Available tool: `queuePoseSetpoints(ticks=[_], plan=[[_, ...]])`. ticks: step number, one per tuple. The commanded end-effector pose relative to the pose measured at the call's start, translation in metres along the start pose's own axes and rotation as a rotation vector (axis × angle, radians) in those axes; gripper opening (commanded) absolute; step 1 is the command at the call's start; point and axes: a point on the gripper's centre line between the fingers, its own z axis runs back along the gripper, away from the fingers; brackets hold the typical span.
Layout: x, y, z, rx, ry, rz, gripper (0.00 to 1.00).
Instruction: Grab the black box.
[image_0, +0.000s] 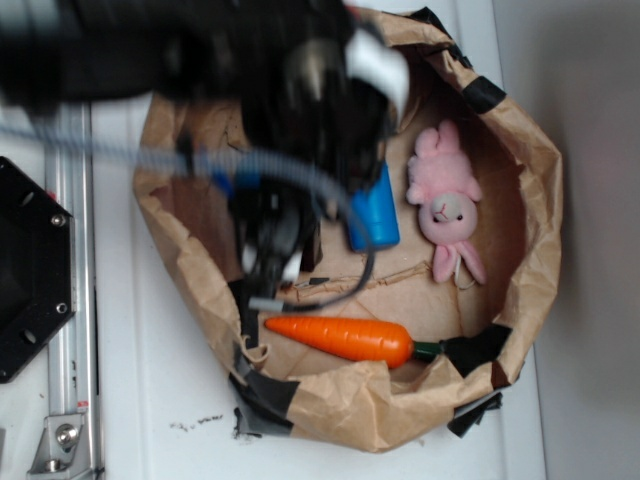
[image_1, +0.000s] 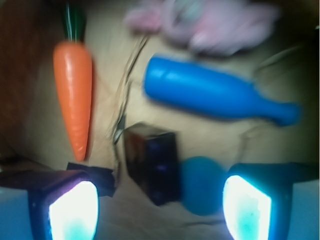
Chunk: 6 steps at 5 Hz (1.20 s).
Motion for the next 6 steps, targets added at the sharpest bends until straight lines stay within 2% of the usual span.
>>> queuePoseSetpoints(ticks=[1,2,3,4,5,6], plan=[[0.001,-0.007,-0.062,-0.027,0.091,-0.014,1.0],[-0.003,0.0,-0.074,0.007,0.129,0.03,1.0],[-0.004,0.01,-0.062,0.003,0.094,0.087,0.0],[0.001,0.021,-0.026,0.085,0.008,0.121,0.0],[0.005,0.033,0.022,0.131,-0.108,0.158,0.0],[0.003,0.039,0.068,0.148,-0.207,0.193,0.0]])
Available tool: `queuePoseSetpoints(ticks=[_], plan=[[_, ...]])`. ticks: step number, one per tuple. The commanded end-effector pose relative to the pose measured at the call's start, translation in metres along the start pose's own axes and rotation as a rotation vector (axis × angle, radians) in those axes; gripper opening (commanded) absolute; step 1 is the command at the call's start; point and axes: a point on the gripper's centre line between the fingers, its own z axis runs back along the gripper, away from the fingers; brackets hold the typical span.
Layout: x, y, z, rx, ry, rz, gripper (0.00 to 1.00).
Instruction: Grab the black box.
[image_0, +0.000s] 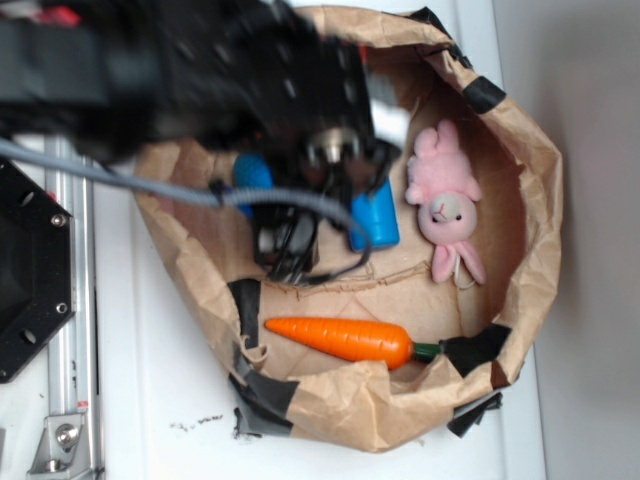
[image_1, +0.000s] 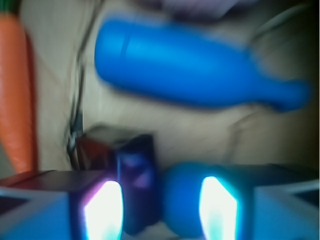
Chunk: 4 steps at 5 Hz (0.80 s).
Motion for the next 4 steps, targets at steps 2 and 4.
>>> queuePoseSetpoints(ticks=[2,4], plan=[[0.003,0.008,0.045,-0.054,-0.143,-0.042,1.0],[0.003,0.01,-0.016,-0.19,-0.135,-0.235,1.0]])
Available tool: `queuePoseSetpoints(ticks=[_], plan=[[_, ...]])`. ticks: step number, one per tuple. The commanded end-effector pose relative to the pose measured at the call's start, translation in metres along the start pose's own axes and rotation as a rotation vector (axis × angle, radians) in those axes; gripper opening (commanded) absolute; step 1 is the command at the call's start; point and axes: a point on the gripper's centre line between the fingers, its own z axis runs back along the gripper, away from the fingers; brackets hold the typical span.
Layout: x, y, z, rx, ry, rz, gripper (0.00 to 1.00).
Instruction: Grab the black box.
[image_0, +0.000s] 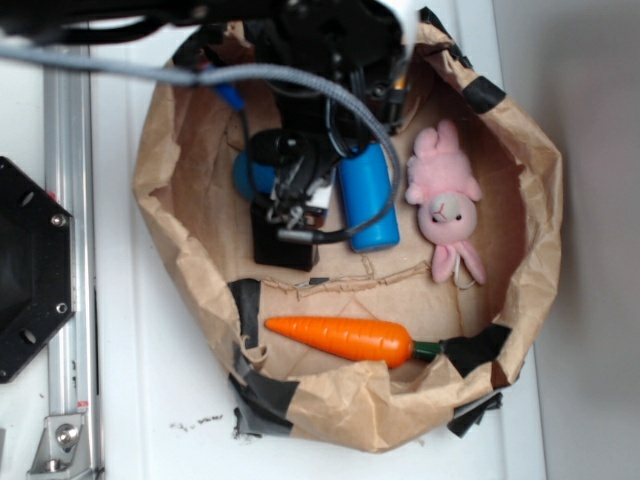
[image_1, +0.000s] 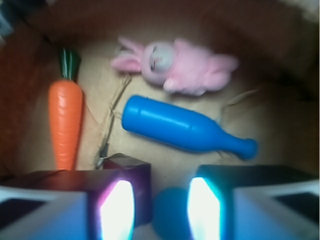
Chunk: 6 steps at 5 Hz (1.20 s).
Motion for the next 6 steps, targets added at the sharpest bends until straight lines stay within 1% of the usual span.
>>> queuePoseSetpoints(ticks=[1,2,3,4,5,6], plan=[[-0.014,-0.004,-0.037,-0.182,-0.035,-0.15,1.0],[-0.019,-0.017,-0.061,-0.303,-0.008,-0.196,1.0],[-0.021,-0.031,-0.074,-0.265,0.051,-0.195,1.0],[-0.019,-0.05,-0.08,-0.228,0.09,-0.2,0.77],[-0.016,-0.066,-0.075,-0.127,0.119,-0.157,0.0],[-0.009,-0.069,-0.059,-0.017,0.102,-0.106,0.0]])
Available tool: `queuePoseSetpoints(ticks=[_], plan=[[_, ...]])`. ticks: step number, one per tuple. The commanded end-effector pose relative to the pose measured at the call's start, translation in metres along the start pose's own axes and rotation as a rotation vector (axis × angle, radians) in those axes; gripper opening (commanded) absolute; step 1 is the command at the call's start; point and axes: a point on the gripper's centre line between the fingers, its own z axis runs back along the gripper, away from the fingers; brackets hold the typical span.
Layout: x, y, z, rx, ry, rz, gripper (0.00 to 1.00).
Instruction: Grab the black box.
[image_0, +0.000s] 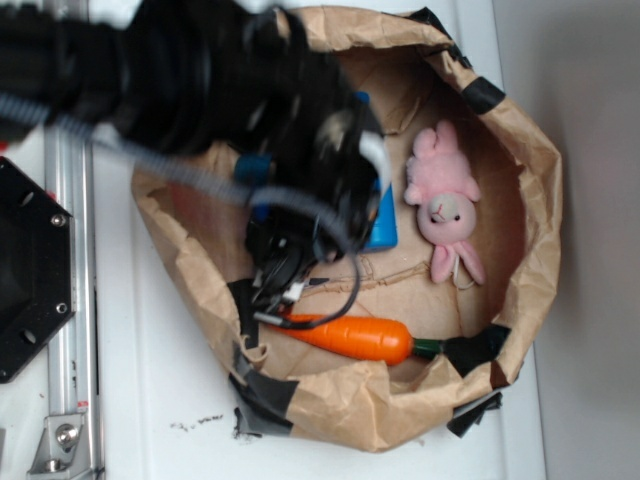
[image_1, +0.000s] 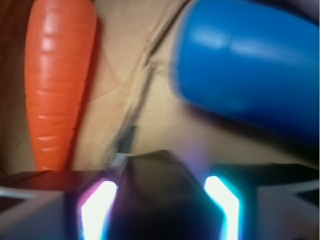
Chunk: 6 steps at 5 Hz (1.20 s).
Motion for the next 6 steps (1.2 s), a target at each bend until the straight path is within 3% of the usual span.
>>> queuePoseSetpoints(ticks=[1,2,3,4,5,6], plan=[[0.004,-0.006,0.041,0.169,-0.075,0.075,0.0],[0.004,0.004,0.068,0.23,-0.114,0.121,0.0],[0.0,0.01,0.107,0.407,-0.16,0.218,0.0],[-0.001,0.005,0.138,0.502,-0.184,0.249,0.0],[0.004,-0.002,0.139,0.401,-0.169,0.272,0.0],[0.0,-0.011,0.141,0.364,-0.169,0.234,0.0]])
